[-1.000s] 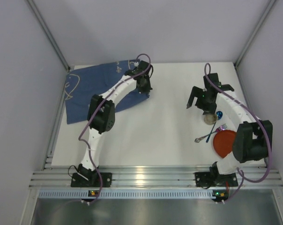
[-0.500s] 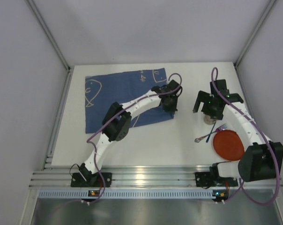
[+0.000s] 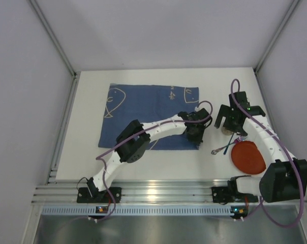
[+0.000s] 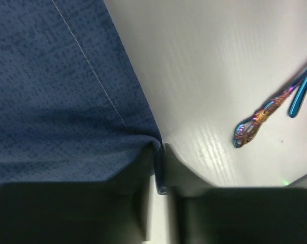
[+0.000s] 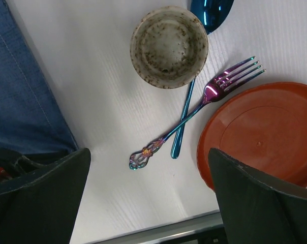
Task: Set the dinner table for one person
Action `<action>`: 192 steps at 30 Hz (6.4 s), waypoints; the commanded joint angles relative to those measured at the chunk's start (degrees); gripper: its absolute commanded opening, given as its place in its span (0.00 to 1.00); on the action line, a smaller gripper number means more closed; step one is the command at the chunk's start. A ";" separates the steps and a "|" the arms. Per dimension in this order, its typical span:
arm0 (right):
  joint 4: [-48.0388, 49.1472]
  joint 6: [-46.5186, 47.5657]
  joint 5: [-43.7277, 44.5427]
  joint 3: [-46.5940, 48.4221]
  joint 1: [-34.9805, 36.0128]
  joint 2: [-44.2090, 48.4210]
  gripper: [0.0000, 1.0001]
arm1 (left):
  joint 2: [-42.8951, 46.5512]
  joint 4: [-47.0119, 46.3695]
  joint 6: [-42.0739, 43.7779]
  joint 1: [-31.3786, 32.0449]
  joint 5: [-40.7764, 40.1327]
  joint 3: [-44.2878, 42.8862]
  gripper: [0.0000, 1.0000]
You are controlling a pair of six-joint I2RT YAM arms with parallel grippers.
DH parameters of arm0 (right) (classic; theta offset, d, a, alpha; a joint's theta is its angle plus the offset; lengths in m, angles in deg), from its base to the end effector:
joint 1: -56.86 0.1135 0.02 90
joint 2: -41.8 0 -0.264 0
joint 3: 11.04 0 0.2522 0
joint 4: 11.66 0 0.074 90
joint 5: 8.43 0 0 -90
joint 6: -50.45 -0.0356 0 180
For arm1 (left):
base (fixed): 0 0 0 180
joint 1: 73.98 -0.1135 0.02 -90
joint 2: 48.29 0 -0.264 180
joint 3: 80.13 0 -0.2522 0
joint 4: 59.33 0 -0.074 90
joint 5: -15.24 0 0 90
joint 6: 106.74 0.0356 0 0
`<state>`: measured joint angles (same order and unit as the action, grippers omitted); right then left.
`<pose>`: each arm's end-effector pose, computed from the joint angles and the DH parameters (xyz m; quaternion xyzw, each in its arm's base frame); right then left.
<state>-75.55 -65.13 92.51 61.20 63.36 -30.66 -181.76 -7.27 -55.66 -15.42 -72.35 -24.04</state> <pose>0.2394 0.0205 0.2662 0.1818 0.9532 -0.0277 0.2400 0.2608 -0.4294 0.1668 0.1704 0.9542 -0.1977 0.1463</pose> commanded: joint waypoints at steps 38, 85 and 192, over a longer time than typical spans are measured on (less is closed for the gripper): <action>0.65 -1.05 -5.05 9.64 -14.32 -17.44 1.00 | 35.90 0.81 -5.55 -17.17 -13.06 48.44 0.98; 5.65 -3.16 -1.97 5.60 -15.47 -25.97 0.28 | 41.09 5.56 -4.94 -14.26 -12.17 50.02 0.98; -0.31 -3.42 -12.70 1.19 -16.26 -7.43 0.53 | 70.19 11.27 -3.36 -16.47 -9.97 60.84 0.97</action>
<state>-72.30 -70.68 76.92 57.63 46.73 -42.68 -111.55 5.04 -58.79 -32.18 -82.12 36.40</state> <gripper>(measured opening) 0.527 0.973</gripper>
